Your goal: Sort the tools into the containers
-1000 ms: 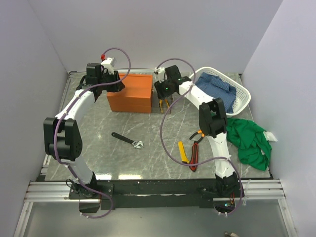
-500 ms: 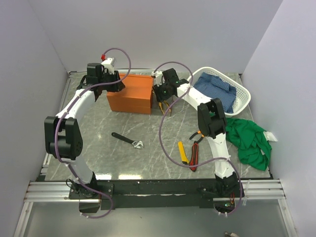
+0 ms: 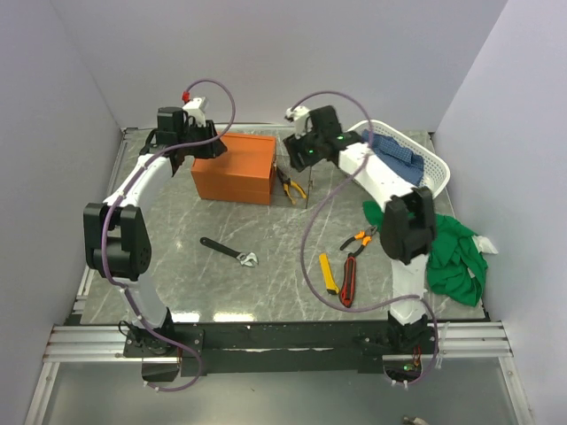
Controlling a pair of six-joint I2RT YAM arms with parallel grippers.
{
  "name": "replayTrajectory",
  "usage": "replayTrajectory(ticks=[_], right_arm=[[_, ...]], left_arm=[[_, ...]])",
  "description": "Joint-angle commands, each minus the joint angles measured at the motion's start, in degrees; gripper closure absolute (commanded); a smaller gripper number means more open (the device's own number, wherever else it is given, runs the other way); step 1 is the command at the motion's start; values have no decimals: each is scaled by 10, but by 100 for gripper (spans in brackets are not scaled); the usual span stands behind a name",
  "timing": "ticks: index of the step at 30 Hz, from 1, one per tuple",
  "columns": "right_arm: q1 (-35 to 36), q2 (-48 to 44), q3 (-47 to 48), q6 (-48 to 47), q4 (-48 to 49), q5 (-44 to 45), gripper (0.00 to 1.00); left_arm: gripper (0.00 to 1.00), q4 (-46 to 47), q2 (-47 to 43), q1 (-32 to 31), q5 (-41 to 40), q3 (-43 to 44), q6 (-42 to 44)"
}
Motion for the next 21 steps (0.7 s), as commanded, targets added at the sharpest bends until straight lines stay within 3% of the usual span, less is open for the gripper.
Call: replayTrajectory(ticks=[1,7,11,21], right_arm=[[-31,-108,-67,-74,-40,-6,34],[-109,-227,-265,-330,-170,-177,36],[-136,-285,-344,-552,-232,-187,34],[-147,-239,-385,-768,-262,-129,30]], left_arm=[[62,14,-12,-2,18,22,-6],[61,3,-30,-3,25,6,29],[61,-4,-44,-3,26,-16,46],[61,-55,-39,-4,14,-3,116]])
